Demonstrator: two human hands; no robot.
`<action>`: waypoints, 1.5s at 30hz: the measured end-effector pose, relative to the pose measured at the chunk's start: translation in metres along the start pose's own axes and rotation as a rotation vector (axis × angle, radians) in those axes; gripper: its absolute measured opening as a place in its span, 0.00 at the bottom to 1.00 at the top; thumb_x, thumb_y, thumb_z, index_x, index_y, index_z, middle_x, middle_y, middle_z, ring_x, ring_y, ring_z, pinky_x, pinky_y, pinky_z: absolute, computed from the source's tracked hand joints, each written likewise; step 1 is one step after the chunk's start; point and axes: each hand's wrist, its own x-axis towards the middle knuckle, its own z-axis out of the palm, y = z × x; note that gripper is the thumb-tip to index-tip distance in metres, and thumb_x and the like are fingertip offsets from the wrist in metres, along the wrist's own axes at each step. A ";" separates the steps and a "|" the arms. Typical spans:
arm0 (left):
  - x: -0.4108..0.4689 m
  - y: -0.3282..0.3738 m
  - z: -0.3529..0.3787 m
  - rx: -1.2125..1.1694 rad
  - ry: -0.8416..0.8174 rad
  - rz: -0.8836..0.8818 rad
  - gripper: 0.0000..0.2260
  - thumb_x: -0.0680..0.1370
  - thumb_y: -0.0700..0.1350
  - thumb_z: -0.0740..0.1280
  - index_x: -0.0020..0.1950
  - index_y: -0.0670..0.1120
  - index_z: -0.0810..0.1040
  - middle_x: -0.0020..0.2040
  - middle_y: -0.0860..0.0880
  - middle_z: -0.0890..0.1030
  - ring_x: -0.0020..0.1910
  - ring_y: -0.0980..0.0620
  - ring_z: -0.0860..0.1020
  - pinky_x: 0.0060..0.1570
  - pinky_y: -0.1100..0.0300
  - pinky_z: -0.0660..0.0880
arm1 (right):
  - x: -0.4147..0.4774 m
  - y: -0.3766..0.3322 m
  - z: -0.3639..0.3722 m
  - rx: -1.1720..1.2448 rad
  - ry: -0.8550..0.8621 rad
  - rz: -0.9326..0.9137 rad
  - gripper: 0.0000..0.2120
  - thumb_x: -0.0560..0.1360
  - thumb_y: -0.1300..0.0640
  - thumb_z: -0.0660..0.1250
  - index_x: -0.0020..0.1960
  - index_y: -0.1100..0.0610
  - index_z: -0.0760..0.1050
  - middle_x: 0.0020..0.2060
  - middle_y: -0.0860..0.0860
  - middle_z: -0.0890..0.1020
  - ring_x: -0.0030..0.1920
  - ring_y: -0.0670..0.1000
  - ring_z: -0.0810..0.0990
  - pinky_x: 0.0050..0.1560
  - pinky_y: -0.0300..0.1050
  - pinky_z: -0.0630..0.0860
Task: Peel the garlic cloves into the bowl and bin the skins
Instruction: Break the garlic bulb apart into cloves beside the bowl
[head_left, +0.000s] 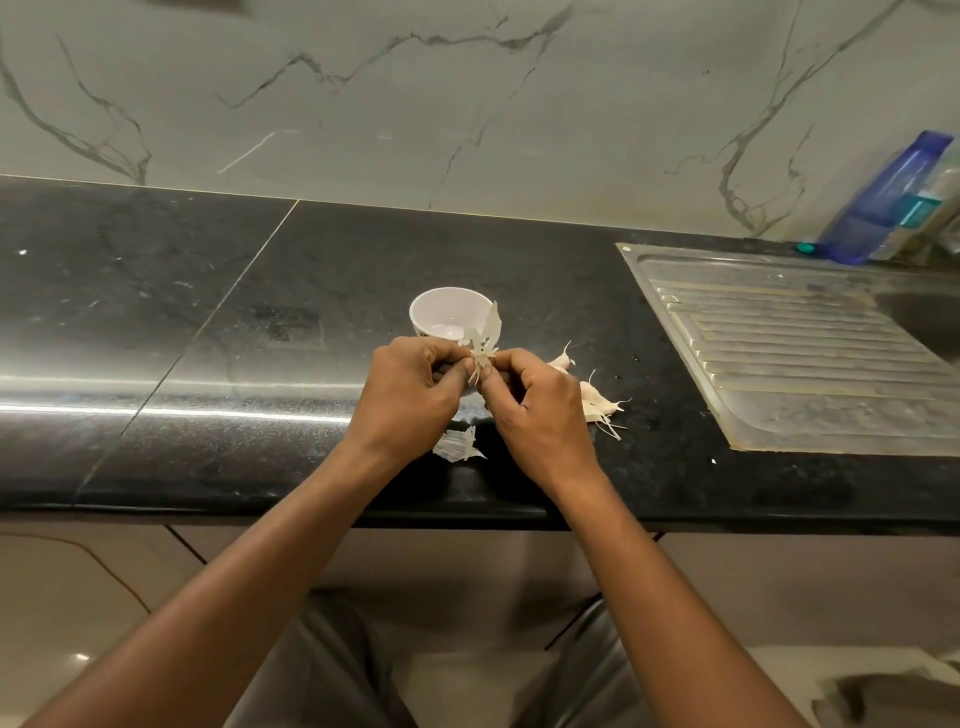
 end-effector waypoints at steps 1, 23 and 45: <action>0.000 -0.001 -0.001 0.003 -0.001 -0.007 0.08 0.81 0.38 0.71 0.50 0.48 0.89 0.39 0.56 0.87 0.39 0.60 0.85 0.42 0.67 0.80 | 0.000 -0.001 0.000 0.007 0.014 -0.006 0.09 0.83 0.49 0.71 0.52 0.53 0.86 0.33 0.45 0.83 0.34 0.45 0.79 0.34 0.36 0.70; 0.001 -0.017 -0.004 -0.296 0.023 -0.269 0.06 0.80 0.37 0.73 0.55 0.44 0.87 0.45 0.44 0.89 0.42 0.51 0.86 0.50 0.53 0.85 | -0.004 0.006 -0.003 -0.279 0.370 0.081 0.09 0.79 0.57 0.71 0.56 0.50 0.88 0.50 0.44 0.86 0.53 0.45 0.78 0.48 0.36 0.72; -0.005 -0.007 0.001 -0.344 -0.030 -0.230 0.06 0.81 0.36 0.72 0.55 0.44 0.87 0.44 0.44 0.88 0.44 0.46 0.87 0.51 0.51 0.85 | 0.000 0.001 -0.004 0.189 0.024 0.030 0.07 0.78 0.56 0.78 0.55 0.56 0.87 0.43 0.44 0.89 0.43 0.40 0.87 0.46 0.34 0.81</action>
